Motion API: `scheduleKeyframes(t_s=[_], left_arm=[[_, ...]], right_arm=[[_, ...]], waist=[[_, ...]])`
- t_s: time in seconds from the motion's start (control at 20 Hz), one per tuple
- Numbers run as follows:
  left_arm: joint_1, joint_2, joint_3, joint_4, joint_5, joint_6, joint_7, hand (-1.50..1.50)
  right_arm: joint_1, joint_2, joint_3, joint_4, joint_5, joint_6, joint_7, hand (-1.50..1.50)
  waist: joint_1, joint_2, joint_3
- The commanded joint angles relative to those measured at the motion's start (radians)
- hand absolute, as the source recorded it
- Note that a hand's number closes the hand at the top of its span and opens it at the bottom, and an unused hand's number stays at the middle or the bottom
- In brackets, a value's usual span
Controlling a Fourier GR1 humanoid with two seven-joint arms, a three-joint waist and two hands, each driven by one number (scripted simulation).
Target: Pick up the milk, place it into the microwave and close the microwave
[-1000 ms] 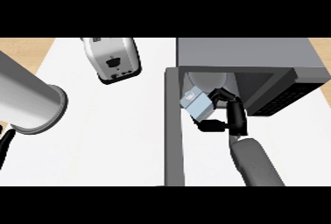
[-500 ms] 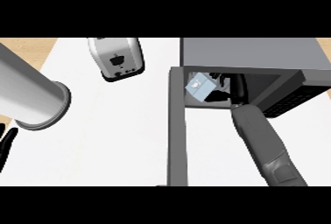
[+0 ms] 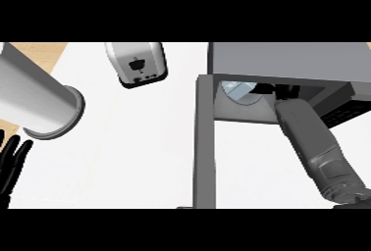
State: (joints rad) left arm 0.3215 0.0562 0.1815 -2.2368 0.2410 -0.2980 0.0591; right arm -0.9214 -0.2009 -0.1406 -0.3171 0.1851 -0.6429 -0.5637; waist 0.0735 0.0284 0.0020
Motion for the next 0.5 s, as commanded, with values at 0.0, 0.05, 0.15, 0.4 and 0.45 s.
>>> scheduleKeyframes(t_s=[0.0, 0.05, 0.15, 0.4, 0.45], left_arm=[[0.007, -0.006, -0.005, 0.034, -0.031, -0.016, -0.043, -1.50], [0.012, 0.002, -0.002, 0.020, -0.022, -0.019, -0.029, -1.50], [-0.031, 0.022, 0.020, 0.016, -0.008, -0.007, -0.009, -1.50], [0.032, -0.017, -0.030, 0.020, -0.073, -0.027, -0.061, -1.50], [0.009, 0.015, -0.012, 0.007, -0.046, -0.029, -0.017, -1.50]], right_arm=[[-0.055, -0.043, 0.018, 0.092, 0.057, -0.072, -0.013, 1.50], [-0.072, -0.034, 0.052, 0.131, 0.095, -0.086, 0.019, -1.50], [-0.112, -0.019, 0.071, 0.171, 0.116, -0.066, 0.049, -1.50], [-0.139, -0.017, 0.077, 0.210, 0.125, 0.009, 0.053, -1.50], [-0.152, 0.004, 0.089, 0.219, 0.138, 0.000, 0.059, -1.50]], waist=[[0.019, 0.008, 0.000], [0.027, 0.008, 0.000], [0.027, 0.010, 0.000], [0.025, 0.006, 0.001], [0.030, 0.009, 0.001]])
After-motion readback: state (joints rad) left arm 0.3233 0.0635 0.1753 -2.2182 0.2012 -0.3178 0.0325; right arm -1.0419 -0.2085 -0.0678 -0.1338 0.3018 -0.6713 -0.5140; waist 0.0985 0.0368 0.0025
